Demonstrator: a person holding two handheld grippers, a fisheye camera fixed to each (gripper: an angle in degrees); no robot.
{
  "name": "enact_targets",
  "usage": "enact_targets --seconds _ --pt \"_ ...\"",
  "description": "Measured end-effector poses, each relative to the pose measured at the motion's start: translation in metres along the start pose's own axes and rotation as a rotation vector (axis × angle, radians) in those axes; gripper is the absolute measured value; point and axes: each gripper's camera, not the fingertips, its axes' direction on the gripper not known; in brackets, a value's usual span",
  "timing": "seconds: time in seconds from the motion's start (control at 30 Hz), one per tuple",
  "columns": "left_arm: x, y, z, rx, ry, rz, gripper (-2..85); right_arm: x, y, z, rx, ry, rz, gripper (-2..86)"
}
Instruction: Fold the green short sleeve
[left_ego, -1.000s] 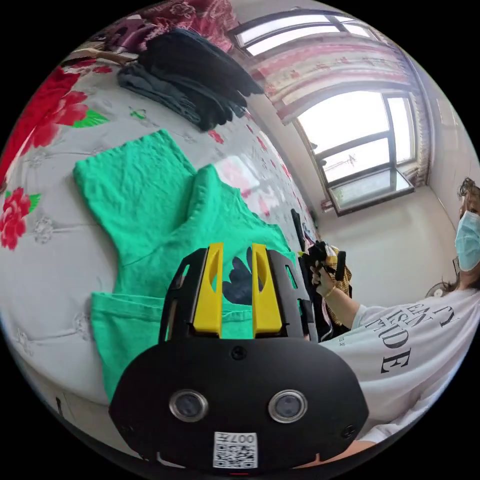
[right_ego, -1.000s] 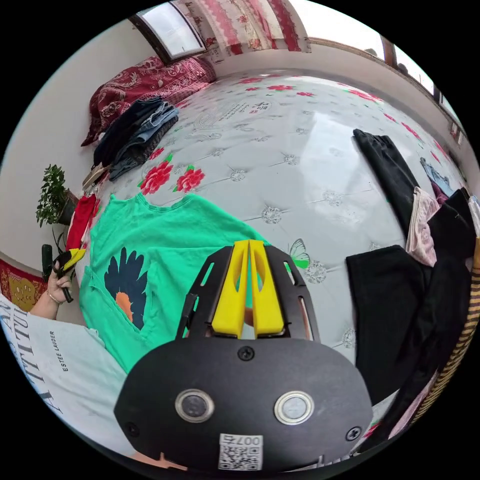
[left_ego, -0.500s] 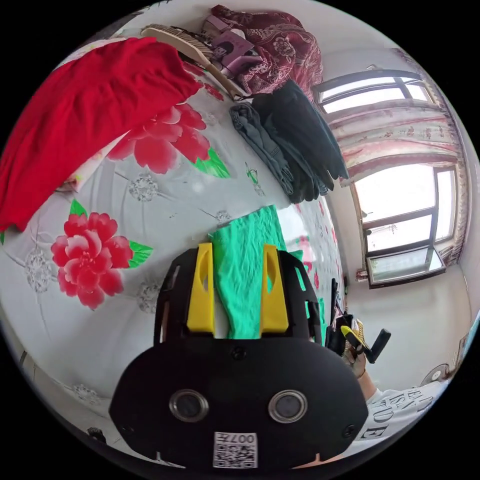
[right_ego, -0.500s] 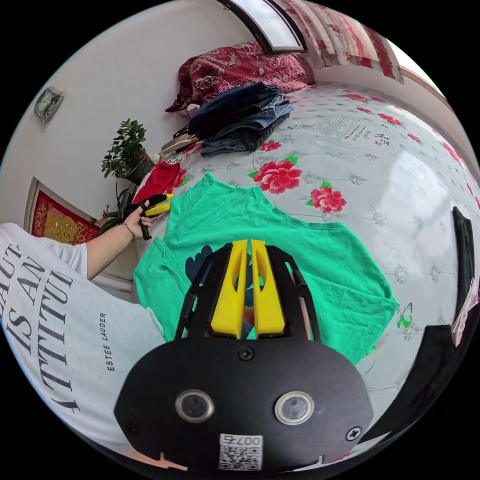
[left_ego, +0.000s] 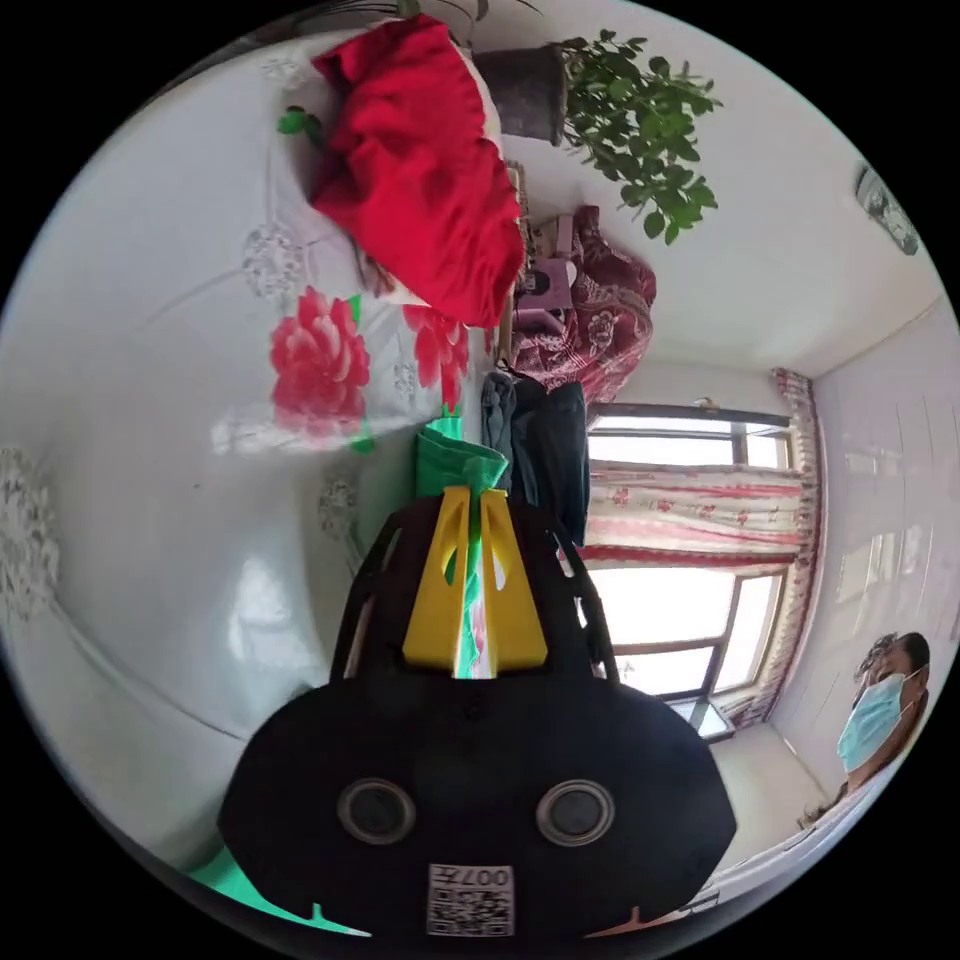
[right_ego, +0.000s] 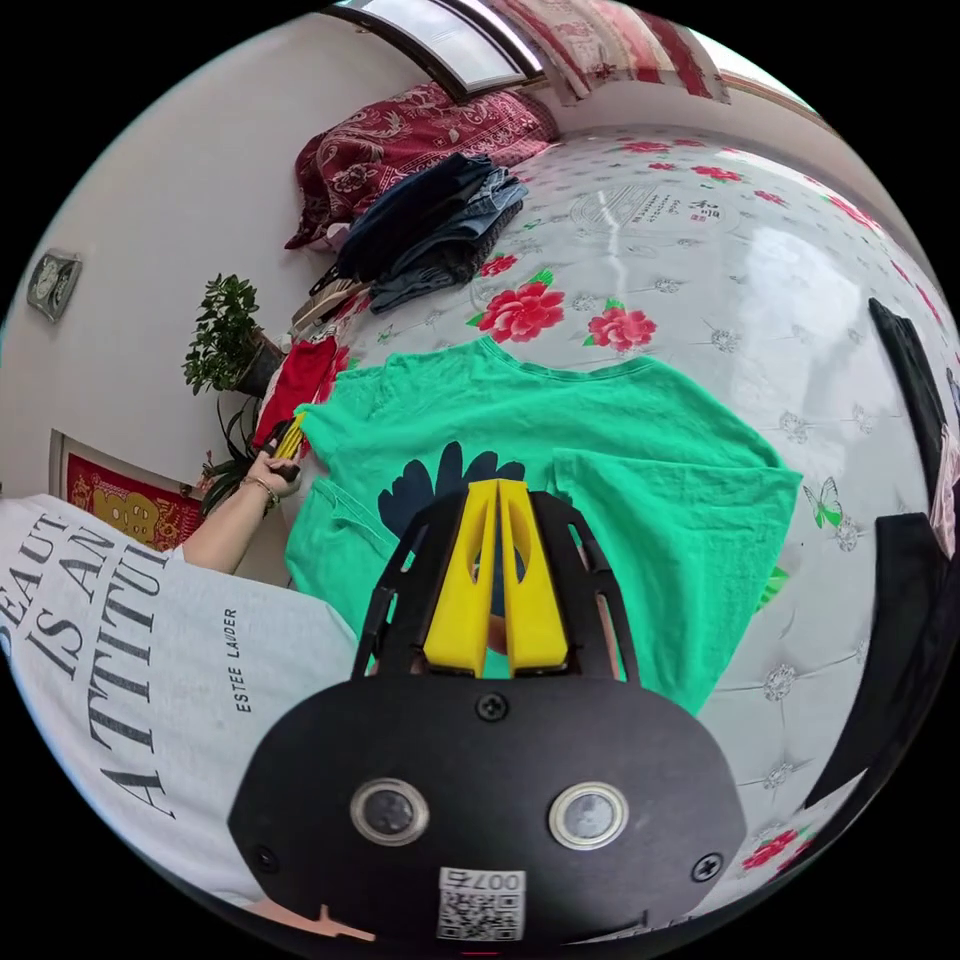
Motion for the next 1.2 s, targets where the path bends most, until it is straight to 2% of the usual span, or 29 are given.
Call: enact_targets --seconds 0.1,0.17,0.2,0.23,0.27,0.4,0.6,0.7,0.77,0.97,1.1,1.2 --pt "0.074 0.013 0.050 -0.285 0.047 0.399 -0.8 0.000 0.007 -0.006 0.025 -0.006 0.013 -0.3" --pt "0.137 0.071 0.098 -0.679 0.054 0.834 -0.6 0.002 0.011 -0.007 0.037 -0.018 0.023 -0.3" --pt "0.145 0.090 0.108 -0.775 0.044 0.914 -0.5 0.004 0.014 -0.005 0.037 -0.021 0.030 -0.3" --pt "0.150 0.129 0.126 -0.953 0.018 1.032 -0.2 0.005 0.016 -0.003 0.035 -0.023 0.033 -0.3" --pt "0.143 0.164 0.141 -1.103 -0.022 1.106 0.4 0.009 0.019 0.001 0.027 -0.026 0.044 -0.2" --pt "0.105 0.229 0.173 -1.370 -0.185 1.156 6.6 0.016 0.033 0.007 0.029 -0.049 0.077 0.2" --pt "0.141 0.244 0.155 -1.262 -0.082 1.113 11.7 0.032 0.071 -0.015 0.037 0.004 0.109 2.6" --pt "0.160 0.235 0.118 -1.122 -0.109 1.085 11.2 0.049 0.112 -0.041 0.031 0.098 0.151 4.4" --pt "0.154 0.217 0.076 -0.978 -0.238 0.997 10.8 0.064 0.146 -0.058 0.025 0.147 0.217 5.2" --pt "0.112 0.178 -0.035 -0.836 -0.626 0.738 11.4 0.110 0.269 -0.089 -0.004 0.163 0.468 7.6" --pt "0.094 0.178 -0.065 -0.804 -0.666 0.600 13.1 0.121 0.310 -0.077 -0.077 0.104 0.472 9.0" --pt "0.076 0.189 -0.058 -0.872 -0.710 0.554 14.0 0.128 0.317 -0.058 -0.172 0.071 0.412 9.2"
